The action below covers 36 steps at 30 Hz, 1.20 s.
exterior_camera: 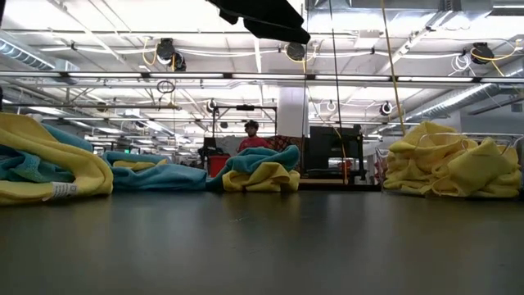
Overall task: Sort microfiber towel by color & place in baskets
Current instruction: Put the blue towel into the bottom transparent bin
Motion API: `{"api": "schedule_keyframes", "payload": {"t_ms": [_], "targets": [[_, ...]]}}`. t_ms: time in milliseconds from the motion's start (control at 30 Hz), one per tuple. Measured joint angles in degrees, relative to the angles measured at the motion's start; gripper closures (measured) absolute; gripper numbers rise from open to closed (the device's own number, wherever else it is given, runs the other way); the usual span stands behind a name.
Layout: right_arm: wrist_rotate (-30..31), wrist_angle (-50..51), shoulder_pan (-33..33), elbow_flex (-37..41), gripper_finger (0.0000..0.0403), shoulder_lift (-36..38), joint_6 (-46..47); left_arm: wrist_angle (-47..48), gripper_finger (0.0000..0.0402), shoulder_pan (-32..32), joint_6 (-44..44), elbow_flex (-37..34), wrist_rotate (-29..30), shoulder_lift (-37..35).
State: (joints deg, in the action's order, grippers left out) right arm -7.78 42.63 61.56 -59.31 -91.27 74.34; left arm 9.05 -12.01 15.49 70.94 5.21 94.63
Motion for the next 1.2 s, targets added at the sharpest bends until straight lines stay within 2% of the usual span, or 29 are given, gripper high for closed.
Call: {"api": "schedule_keyframes", "payload": {"t_ms": [233, 567, 733, 1000, 1100, 1200], "targets": [[1.2, 5.9, 0.0, -4.3, 0.0341, 4.1, 1.5, 0.6, 0.0064, 0.0, 0.0, 0.0, 0.2, 0.0], [10.7, 22.1, 0.0, -13.3, 0.0264, 8.0, 1.2, 5.9, 0.0064, 0.0, 0.0, 0.0, 0.2, 0.0], [21.6, 25.6, -0.4, -16.9, 0.0245, 9.7, -3.7, 9.8, 0.0064, 0.0, -0.1, 0.0, 0.9, -0.1], [44.6, 25.1, -3.6, -17.9, 0.0241, 11.3, -21.4, 22.8, 0.0064, 0.0, -1.7, 0.1, 7.3, -4.2], [50.0, 24.5, -5.5, -17.9, 0.0241, 10.8, -27.7, 29.3, 0.0064, 0.0, -4.5, 0.1, 7.4, -6.3], [51.9, 23.7, -7.9, -17.9, 0.0241, 9.8, -33.1, 36.5, 0.0064, 0.0, -7.9, 0.1, 7.5, -7.9]]}}
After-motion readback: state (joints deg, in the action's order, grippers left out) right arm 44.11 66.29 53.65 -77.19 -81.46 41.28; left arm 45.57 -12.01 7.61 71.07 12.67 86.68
